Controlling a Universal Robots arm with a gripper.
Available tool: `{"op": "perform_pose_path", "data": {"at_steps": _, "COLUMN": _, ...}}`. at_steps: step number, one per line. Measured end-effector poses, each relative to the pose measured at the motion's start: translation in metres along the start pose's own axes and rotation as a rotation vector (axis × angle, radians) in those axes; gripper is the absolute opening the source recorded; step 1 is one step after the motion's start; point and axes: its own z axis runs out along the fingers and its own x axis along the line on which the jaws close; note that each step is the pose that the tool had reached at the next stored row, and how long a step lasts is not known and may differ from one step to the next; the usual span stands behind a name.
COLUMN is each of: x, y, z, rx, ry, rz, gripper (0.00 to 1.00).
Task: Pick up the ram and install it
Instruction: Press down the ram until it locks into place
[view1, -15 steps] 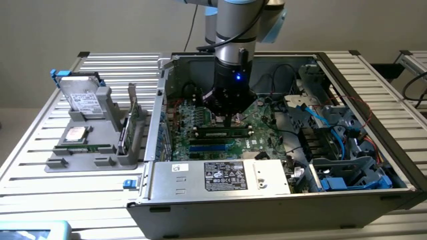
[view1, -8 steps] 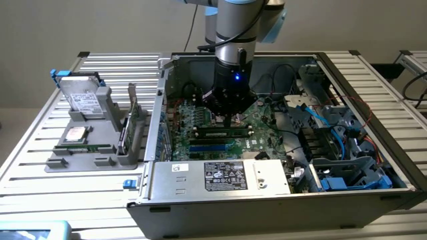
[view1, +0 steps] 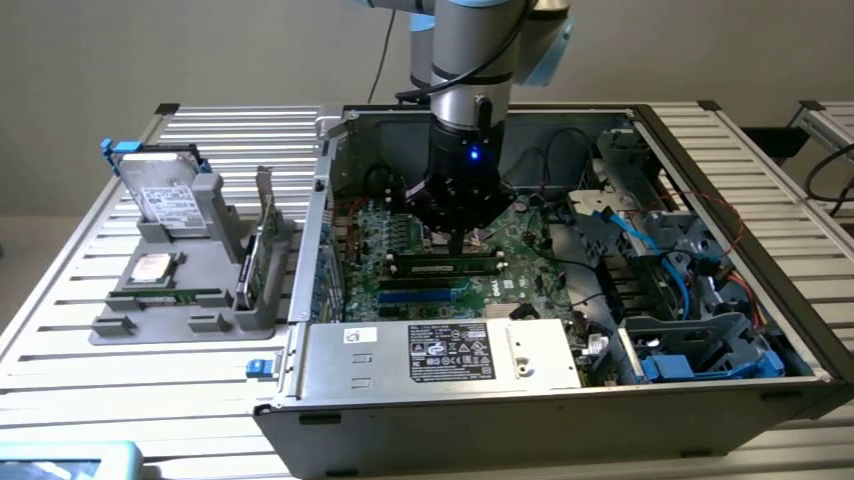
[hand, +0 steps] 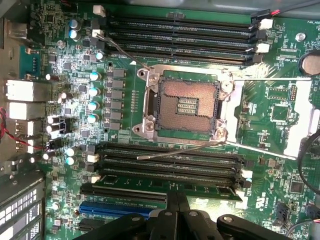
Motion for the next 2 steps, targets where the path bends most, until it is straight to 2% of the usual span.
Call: {"op": "perform_pose_path", "data": {"at_steps": 2, "x": 0.0000, "y": 0.0001, "z": 0.0000, "rx": -0.0001, "ry": -0.0001, "rz": 0.000, "gripper": 0.11}}
